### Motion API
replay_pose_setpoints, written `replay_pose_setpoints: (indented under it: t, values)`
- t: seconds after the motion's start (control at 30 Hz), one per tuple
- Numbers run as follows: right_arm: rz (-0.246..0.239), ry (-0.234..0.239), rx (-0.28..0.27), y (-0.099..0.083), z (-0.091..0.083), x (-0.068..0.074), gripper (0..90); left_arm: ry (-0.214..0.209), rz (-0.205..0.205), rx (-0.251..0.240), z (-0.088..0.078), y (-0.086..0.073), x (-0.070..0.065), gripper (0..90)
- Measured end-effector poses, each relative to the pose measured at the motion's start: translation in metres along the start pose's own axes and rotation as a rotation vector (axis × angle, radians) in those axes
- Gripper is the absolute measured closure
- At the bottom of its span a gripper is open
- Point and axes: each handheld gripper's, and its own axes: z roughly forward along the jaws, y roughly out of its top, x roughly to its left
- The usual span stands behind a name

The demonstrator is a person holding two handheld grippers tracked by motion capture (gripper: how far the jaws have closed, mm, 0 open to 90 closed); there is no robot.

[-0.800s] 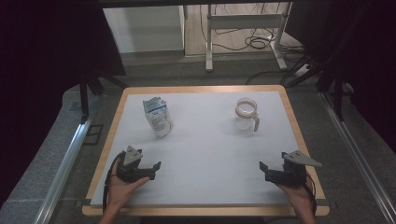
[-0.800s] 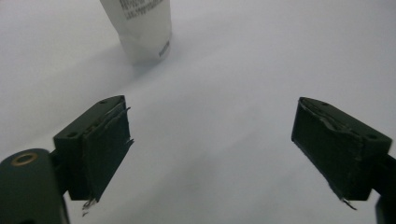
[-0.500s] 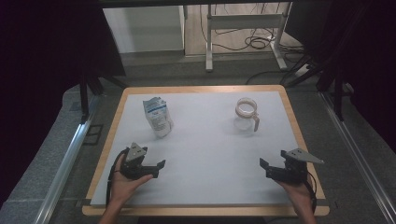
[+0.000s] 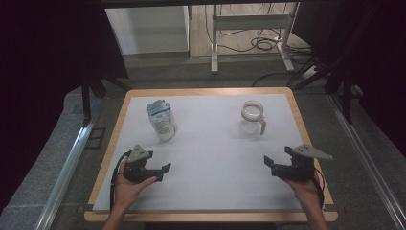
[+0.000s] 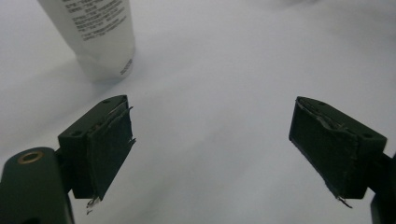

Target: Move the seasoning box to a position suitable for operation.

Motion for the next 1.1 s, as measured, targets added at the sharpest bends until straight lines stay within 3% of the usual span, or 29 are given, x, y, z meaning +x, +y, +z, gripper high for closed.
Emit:
replay_pose_setpoints:
  t: [0.03, 0.07, 0.2, 0.27, 0.33, 0.57, 0.83, 1.1]
  values:
    - [0.000, 0.000, 0.000, 0.000, 0.000, 0.000, 9.2, 0.000, 0.000, 0.000, 0.000, 0.000, 0.000, 13.6]
    - [-0.017, -0.007, -0.004, 0.015, 0.005, -0.001, 9.2, -0.007, 0.006, 0.001, 0.001, 0.000, 0.002, 13.7]
    - [-0.043, -0.014, 0.008, 0.042, 0.023, -0.003, 9.1, -0.013, 0.012, 0.011, 0.005, -0.002, 0.006, 13.9]
    - [-0.051, -0.021, 0.018, 0.048, 0.030, -0.004, 9.1, -0.010, 0.019, 0.018, 0.007, -0.003, 0.008, 14.2]
    - [-0.068, -0.038, 0.031, 0.063, 0.046, -0.008, 9.0, -0.010, 0.025, 0.019, 0.007, -0.003, 0.009, 14.3]
    - [-0.069, -0.033, 0.058, 0.082, 0.073, -0.016, 7.7, -0.014, 0.018, 0.032, 0.005, -0.007, 0.007, 14.4]
    - [-0.069, -0.017, 0.085, 0.088, 0.102, -0.018, 5.9, -0.013, 0.027, 0.037, 0.002, -0.009, 0.003, 14.4]
    - [-0.057, -0.004, 0.136, 0.098, 0.142, -0.034, 4.2, -0.019, 0.023, 0.048, 0.007, -0.010, 0.004, 14.4]
